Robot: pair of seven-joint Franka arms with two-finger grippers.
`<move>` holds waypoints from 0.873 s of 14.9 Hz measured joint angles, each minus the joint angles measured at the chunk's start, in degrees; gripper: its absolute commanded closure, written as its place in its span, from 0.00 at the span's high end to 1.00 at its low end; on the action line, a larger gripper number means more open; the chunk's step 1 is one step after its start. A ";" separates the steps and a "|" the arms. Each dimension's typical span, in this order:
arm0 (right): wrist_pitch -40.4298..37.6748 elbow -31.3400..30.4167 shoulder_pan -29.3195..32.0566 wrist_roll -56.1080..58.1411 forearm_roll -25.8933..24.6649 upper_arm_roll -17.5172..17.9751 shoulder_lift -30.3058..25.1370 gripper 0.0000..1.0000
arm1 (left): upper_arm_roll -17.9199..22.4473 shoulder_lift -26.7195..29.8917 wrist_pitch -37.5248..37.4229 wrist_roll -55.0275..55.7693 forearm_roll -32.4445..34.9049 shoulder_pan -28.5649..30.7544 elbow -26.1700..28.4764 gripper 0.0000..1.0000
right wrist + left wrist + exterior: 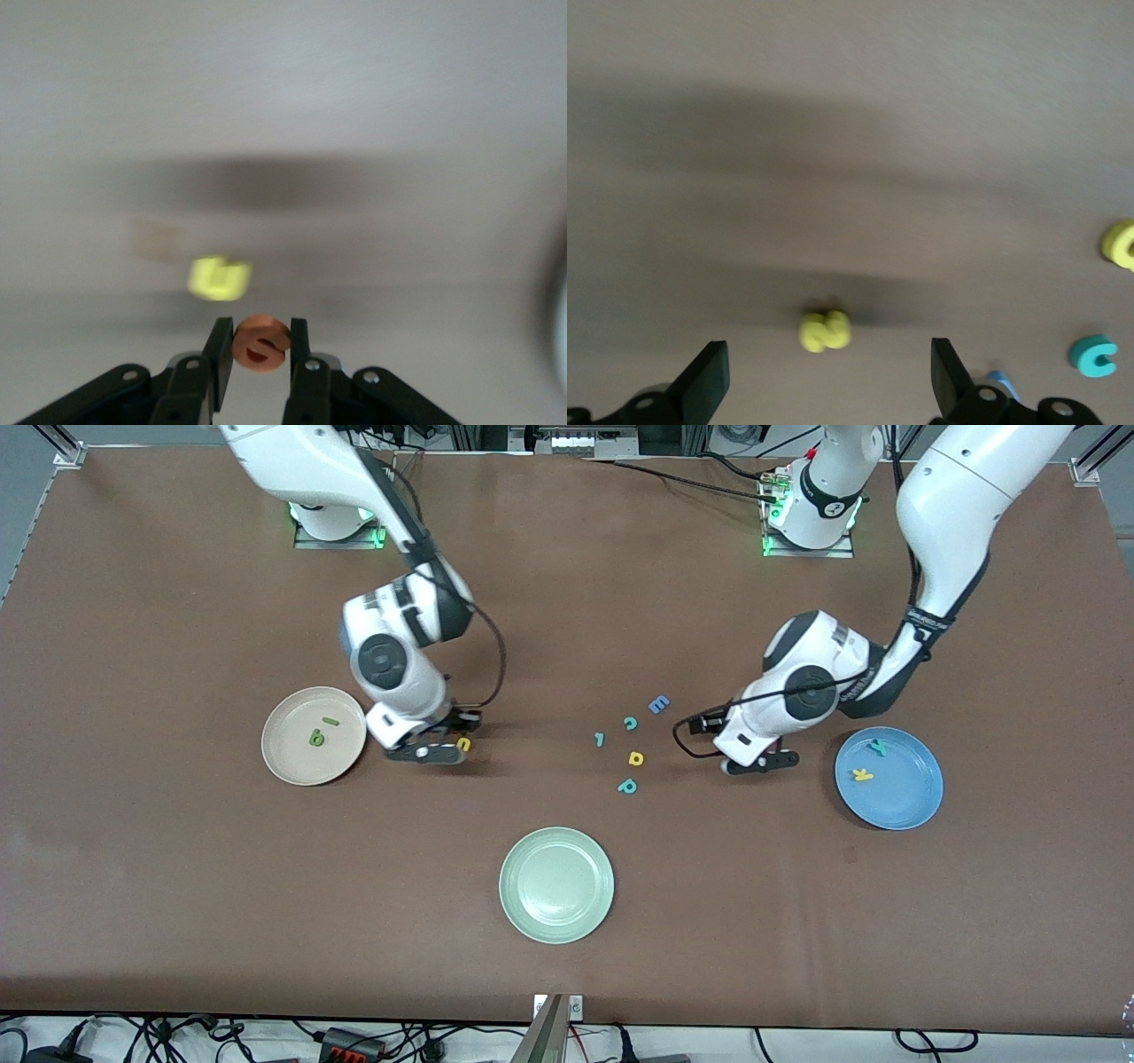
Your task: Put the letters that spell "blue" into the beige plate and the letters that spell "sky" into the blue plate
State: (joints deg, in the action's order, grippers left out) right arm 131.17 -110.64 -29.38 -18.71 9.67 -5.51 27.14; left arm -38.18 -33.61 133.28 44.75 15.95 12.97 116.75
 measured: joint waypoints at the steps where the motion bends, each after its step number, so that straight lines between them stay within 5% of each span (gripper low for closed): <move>1: -2.91 -0.05 3.61 4.64 0.00 -0.41 -1.14 0.14 | 0.02 0.00 1.58 1.76 1.65 -0.82 0.87 0.99; 5: -7.59 -2.83 15.02 20.03 -0.04 -1.19 -2.81 0.14 | 0.77 0.00 4.94 3.15 3.41 -0.70 3.61 0.80; 10: -7.41 -5.60 20.21 29.05 -2.19 -1.91 -2.53 0.14 | 1.01 -0.03 5.09 3.15 4.48 -0.47 3.95 0.70; 13: -7.41 -5.63 21.12 29.95 -4.08 -2.25 -2.36 0.27 | 1.97 -0.44 5.22 3.28 7.90 -0.43 4.43 0.57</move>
State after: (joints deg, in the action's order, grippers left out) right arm 123.76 -116.27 -8.26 11.23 5.58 -7.76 24.78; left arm -36.21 -34.05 138.50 48.03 23.85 12.54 121.18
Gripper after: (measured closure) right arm 0.705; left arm 0.286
